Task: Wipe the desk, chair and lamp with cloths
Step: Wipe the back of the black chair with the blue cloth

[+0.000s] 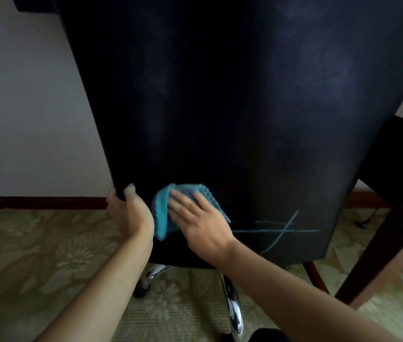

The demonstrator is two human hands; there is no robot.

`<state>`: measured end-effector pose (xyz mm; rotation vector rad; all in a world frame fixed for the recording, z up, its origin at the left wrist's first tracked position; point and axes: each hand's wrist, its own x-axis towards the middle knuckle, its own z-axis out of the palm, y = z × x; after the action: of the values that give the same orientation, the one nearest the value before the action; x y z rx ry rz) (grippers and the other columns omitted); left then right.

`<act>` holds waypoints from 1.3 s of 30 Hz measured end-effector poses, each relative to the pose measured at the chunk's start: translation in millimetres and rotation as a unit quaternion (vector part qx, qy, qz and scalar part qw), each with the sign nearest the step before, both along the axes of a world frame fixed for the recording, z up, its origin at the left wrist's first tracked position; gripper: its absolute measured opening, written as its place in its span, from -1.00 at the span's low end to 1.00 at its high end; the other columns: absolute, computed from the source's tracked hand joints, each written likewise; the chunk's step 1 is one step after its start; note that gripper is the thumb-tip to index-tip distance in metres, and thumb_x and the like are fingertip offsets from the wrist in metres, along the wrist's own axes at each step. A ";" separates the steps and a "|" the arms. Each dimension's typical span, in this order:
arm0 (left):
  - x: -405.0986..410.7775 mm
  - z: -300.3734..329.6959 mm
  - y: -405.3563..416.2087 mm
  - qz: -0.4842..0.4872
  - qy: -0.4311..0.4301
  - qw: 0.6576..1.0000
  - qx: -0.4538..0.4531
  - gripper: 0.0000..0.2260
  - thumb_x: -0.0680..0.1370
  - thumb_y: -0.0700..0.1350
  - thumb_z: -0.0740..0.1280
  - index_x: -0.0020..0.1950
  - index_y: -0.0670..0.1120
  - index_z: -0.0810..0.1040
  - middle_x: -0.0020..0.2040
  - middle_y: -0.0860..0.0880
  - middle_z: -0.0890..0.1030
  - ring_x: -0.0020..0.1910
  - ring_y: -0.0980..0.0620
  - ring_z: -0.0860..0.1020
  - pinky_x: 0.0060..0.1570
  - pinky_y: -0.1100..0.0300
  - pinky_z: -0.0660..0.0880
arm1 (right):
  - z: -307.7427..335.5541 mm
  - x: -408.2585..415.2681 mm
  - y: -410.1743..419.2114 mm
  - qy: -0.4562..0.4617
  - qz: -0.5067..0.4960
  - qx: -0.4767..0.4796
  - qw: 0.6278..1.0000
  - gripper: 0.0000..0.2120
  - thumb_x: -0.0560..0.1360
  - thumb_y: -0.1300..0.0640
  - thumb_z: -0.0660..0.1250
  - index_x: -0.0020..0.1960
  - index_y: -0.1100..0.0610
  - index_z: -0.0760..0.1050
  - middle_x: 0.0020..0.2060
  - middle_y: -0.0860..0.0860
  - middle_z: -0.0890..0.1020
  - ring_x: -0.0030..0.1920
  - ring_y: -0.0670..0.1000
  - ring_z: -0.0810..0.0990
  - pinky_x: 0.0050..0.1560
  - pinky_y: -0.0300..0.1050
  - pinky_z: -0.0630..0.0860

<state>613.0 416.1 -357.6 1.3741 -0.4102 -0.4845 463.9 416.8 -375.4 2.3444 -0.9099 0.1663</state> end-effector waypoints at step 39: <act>-97.5 -40.1 42.2 -0.229 -0.552 0.801 0.023 -0.88 0.58 -0.16 0.31 0.10 -0.05 0.44 -0.09 -0.02 0.64 -0.19 -0.03 0.64 -0.31 0.22 0.42 | -67.4 -105.4 2.1 -0.052 0.056 -0.036 0.996 -0.65 0.51 0.15 0.20 0.18 0.16 0.65 0.16 0.07 0.67 0.36 0.13 0.49 0.53 0.11 0.13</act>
<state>515.6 458.3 -397.7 1.4944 -1.7290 -0.0068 358.5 419.0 -442.8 2.3392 -0.8074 0.3629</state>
